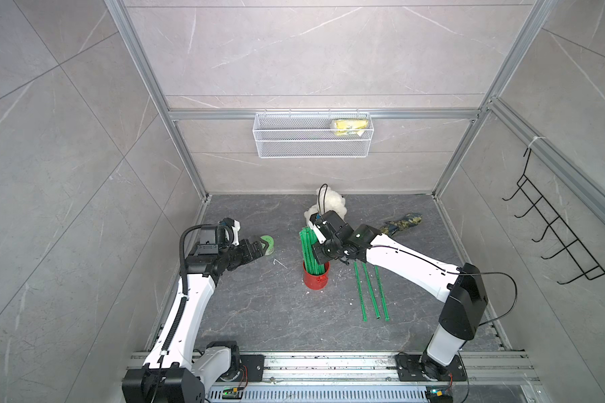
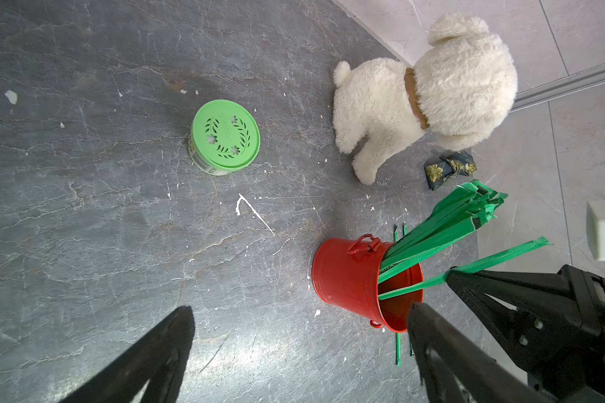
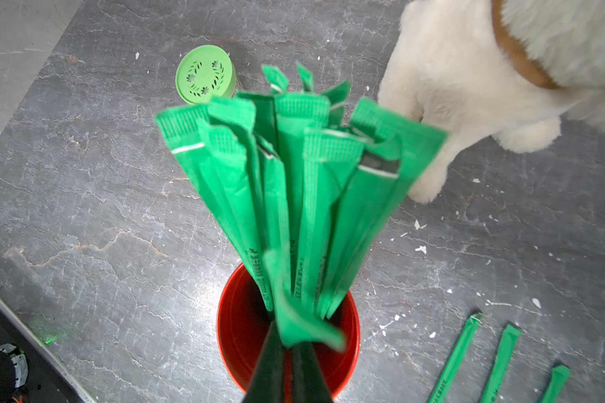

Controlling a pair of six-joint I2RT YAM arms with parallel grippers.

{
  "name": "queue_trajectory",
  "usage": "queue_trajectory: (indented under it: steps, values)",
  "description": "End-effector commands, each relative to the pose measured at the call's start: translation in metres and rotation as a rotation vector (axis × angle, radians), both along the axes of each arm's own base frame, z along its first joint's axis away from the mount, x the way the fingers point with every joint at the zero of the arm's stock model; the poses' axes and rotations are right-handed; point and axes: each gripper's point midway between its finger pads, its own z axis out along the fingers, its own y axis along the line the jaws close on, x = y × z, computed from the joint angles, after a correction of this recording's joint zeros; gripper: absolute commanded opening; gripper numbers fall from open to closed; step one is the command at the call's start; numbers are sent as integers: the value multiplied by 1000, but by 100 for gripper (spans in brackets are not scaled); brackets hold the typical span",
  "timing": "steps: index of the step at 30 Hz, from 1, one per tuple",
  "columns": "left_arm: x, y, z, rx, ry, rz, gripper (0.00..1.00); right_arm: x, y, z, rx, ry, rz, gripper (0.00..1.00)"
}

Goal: Take the straws out of the storage container
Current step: Pick up the straw from the container.

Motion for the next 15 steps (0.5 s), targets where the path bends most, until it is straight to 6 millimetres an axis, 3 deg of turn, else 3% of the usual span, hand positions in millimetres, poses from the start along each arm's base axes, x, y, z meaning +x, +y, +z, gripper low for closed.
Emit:
queue_trajectory:
  steps: [1,15]
  values:
    - [4,-4,18,-2,-51,-35,100,-6,-8,19,0,-30,-3,8]
    - [4,-4,18,-2,-51,-36,100,-16,-18,81,74,-96,13,8]
